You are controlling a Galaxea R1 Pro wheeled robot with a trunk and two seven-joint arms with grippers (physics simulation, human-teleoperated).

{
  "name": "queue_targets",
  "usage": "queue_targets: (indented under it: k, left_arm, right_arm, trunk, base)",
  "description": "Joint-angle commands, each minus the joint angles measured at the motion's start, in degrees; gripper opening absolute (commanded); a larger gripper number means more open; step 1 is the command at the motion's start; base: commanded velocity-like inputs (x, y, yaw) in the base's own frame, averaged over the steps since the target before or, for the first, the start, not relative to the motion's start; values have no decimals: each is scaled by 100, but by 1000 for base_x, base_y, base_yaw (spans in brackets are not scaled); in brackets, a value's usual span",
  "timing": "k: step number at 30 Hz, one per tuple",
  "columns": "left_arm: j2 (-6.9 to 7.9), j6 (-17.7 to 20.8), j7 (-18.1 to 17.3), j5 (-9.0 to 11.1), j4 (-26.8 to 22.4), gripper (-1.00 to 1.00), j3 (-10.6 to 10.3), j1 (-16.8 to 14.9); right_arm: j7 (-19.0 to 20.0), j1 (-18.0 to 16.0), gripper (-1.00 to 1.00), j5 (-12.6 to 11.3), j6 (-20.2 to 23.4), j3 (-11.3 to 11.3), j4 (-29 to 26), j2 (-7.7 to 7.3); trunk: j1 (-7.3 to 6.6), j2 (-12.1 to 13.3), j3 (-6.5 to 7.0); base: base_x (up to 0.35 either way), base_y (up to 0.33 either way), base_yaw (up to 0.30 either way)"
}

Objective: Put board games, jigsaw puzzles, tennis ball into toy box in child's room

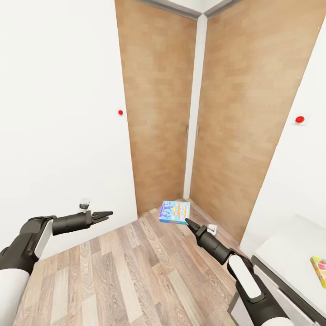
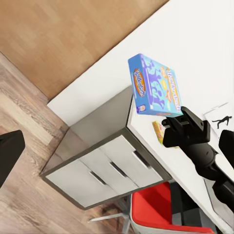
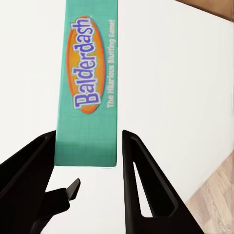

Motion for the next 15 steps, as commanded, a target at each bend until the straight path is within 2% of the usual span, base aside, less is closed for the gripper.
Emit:
queue_targets:
  k: [1, 7, 15]
  left_arm:
    - [3, 42, -8, 18, -2, 100, 1, -5]
    - [0, 42, 9, 17, -2, 100, 1, -3]
    - [-2, 43, 18, 16, -2, 100, 1, -3]
  right_arm:
    - [-3, -7, -100, -52, 29, 8, 2, -1]
    - [-4, -8, -100, -52, 29, 8, 2, -8]
    - [-5, -6, -100, -54, 21, 3, 2, -3]
  trunk:
    - [4, -13, -13]
    - [4, -13, -13]
    - [4, -13, -13]
  base:
    - [0, 14, -280]
    - [0, 26, -280]
    - [0, 168, -280]
